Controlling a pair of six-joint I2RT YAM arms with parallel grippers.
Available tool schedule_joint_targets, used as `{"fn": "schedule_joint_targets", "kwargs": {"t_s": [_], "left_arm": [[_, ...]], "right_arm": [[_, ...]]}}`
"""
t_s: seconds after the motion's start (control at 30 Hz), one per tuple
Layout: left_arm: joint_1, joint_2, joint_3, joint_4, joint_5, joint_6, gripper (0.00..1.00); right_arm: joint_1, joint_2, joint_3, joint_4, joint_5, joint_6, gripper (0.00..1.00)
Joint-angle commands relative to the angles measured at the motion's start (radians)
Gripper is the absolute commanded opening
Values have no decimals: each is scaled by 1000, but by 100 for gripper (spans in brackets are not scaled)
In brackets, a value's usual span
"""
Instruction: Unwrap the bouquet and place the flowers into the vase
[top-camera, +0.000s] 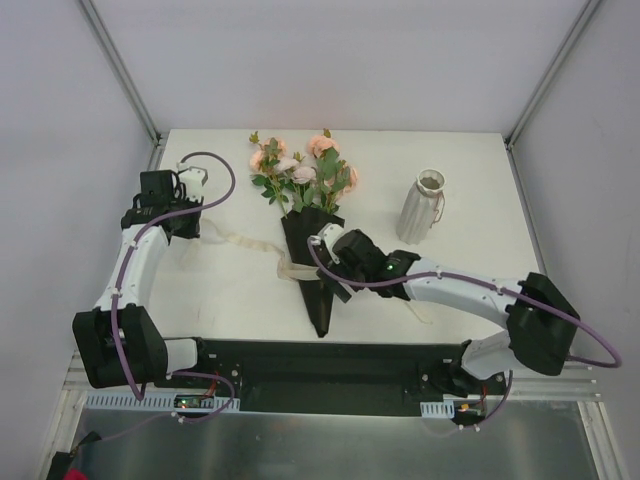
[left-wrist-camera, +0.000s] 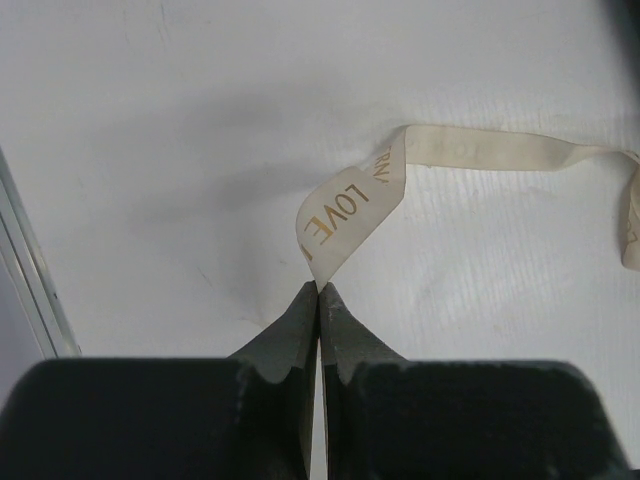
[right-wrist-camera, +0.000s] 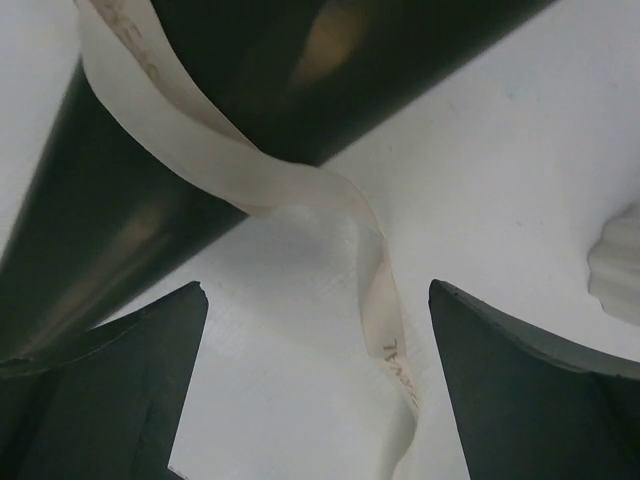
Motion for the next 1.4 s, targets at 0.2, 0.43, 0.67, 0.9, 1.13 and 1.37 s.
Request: {"fn": "schedule_joint_targets", "kwargs": {"t_s": [0.2,0.43,0.67,0.9,1.13,1.37], "left_arm": [[-3,7,-13,-11,-91,16,0],[-3,36,13,1,-160,-5,0],[5,55,20,14,-223,1,0],[48,102,37,40,-315,-1,0],[137,135,59,60,-363,-4,0],[140,37,62,-4,-207,36,91]], "right_arm": [[-59,190,151,129,-252,-56,94],[-81,227,126,167,-292,-38,58],[-99,144,76,176,-237,-19,1],[-169,-66,-49,123,-56,45,1],[-344,-191,-53,-190,375,273,1],[-385,-309,-33,-319,587,341,80]]}}
